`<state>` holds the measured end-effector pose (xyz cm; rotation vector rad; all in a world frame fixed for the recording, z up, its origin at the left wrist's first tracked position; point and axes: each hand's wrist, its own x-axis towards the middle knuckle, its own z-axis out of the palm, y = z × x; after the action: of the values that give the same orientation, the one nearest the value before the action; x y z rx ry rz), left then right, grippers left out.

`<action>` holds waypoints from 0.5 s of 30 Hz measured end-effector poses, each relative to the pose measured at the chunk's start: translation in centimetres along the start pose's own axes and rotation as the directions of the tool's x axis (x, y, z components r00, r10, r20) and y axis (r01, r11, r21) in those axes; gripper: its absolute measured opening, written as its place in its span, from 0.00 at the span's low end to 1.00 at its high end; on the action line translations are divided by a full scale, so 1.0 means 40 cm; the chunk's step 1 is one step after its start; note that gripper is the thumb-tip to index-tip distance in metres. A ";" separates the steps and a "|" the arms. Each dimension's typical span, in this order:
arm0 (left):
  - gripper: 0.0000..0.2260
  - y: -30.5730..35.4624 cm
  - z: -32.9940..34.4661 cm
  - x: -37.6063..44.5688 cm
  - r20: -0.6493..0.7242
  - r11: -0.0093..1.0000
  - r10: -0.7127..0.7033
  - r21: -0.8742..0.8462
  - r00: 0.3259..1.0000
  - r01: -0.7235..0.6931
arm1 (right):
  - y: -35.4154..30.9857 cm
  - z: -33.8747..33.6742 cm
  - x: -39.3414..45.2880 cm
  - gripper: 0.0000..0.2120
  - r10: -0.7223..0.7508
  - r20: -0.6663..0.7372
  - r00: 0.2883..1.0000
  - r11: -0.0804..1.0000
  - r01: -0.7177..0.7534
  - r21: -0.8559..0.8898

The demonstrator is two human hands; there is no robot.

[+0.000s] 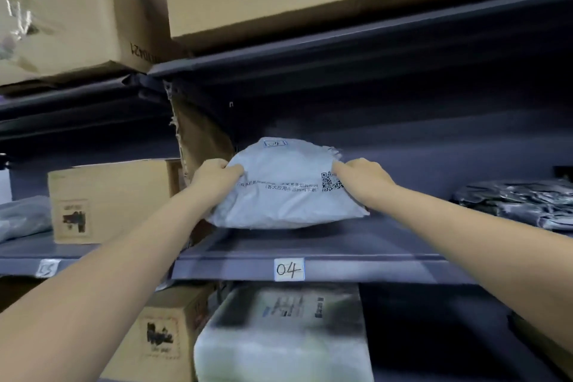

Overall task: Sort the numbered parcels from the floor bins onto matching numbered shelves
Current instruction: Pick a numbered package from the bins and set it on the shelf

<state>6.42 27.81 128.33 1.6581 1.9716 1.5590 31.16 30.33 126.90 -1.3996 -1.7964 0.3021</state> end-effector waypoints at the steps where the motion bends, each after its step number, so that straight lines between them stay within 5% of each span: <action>1: 0.07 0.003 0.004 0.023 -0.003 0.999 0.033 0.009 0.999 -0.033 | -0.010 0.002 0.016 0.16 0.018 -0.020 1.000 1.000 -0.018 0.009; 15: 0.13 -0.045 0.023 0.192 0.005 0.994 0.098 -0.049 0.995 -0.098 | -0.089 0.081 0.166 0.12 0.077 -0.060 0.995 0.996 -0.080 -0.048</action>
<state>2.89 34.64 130.28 1.7634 1.8593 1.6176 26.05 35.92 130.09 -1.5019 -1.7150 0.2559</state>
